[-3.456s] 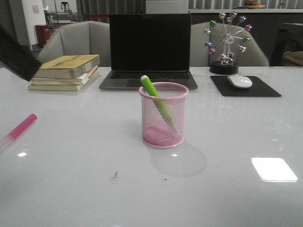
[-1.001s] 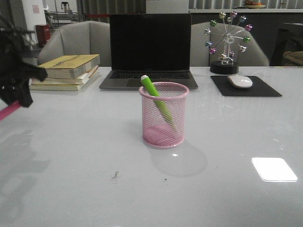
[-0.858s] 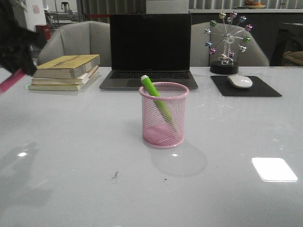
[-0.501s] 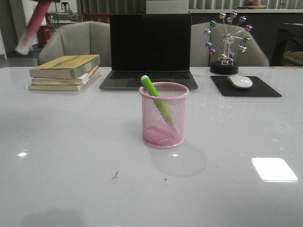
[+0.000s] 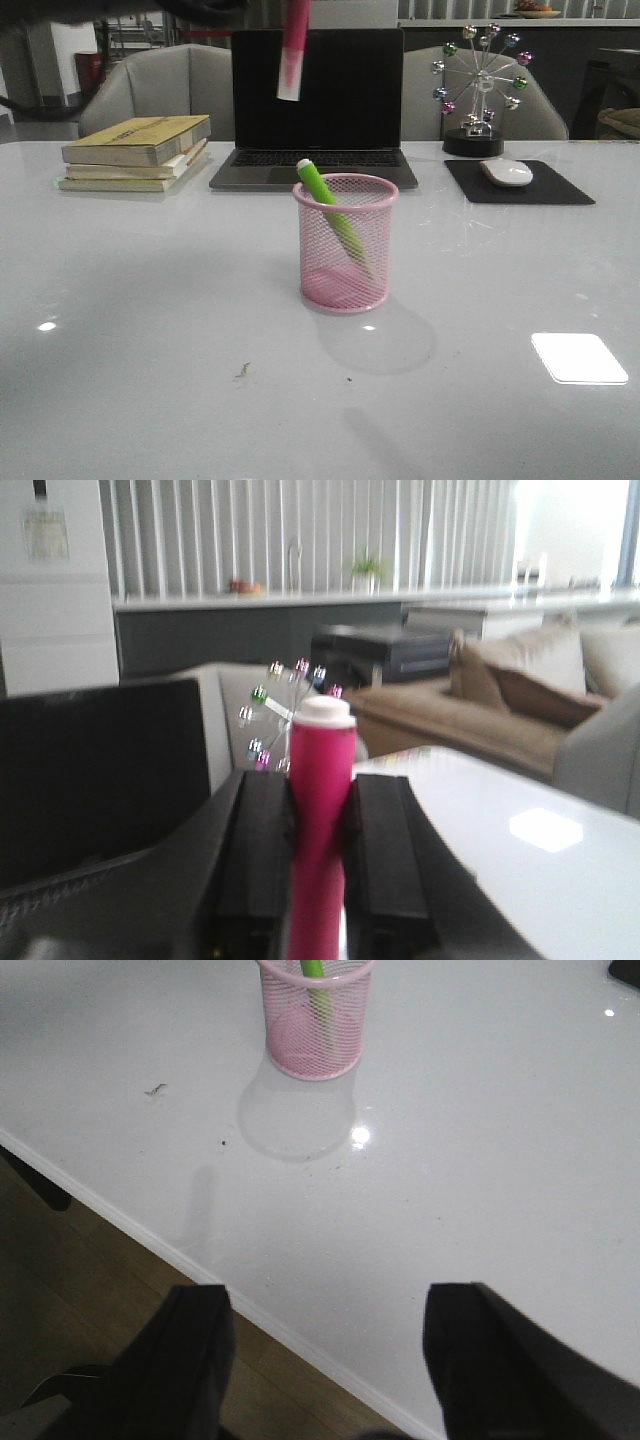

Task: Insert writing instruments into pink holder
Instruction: 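Lift the pink marker and carry it above the pink holder, then lower the pink marker into the holder and open the left gripper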

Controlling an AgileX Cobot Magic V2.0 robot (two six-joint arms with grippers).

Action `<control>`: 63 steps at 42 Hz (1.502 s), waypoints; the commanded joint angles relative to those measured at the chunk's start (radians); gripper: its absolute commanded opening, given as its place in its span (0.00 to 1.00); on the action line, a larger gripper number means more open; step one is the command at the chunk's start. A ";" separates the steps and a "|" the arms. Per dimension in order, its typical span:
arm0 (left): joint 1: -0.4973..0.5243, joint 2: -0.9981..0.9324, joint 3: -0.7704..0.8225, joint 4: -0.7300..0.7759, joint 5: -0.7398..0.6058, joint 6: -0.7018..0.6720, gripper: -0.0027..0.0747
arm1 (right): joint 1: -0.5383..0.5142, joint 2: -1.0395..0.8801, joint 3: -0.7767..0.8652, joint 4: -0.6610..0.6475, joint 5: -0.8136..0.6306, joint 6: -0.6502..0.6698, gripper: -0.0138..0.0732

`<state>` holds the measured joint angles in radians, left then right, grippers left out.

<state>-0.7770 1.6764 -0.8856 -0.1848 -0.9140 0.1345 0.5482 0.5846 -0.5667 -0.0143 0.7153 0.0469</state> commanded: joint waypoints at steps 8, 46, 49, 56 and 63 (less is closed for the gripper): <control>-0.050 0.145 -0.088 -0.004 -0.264 -0.017 0.15 | 0.000 0.000 -0.027 -0.014 -0.067 -0.004 0.76; -0.050 0.239 -0.124 -0.003 -0.115 -0.017 0.54 | 0.000 0.000 -0.027 -0.014 -0.067 -0.004 0.76; -0.050 0.239 -0.124 -0.003 -0.113 -0.017 0.57 | 0.000 0.000 -0.027 -0.014 -0.067 -0.004 0.76; -0.050 0.208 -0.124 -0.003 -0.098 0.000 0.57 | 0.000 0.000 -0.027 -0.014 -0.067 -0.004 0.76; -0.050 0.042 -0.124 -0.003 0.133 0.070 0.57 | 0.000 0.000 -0.027 -0.014 -0.067 -0.004 0.76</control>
<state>-0.8209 1.8593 -0.9820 -0.1870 -0.8008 0.1742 0.5482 0.5846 -0.5667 -0.0148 0.7153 0.0484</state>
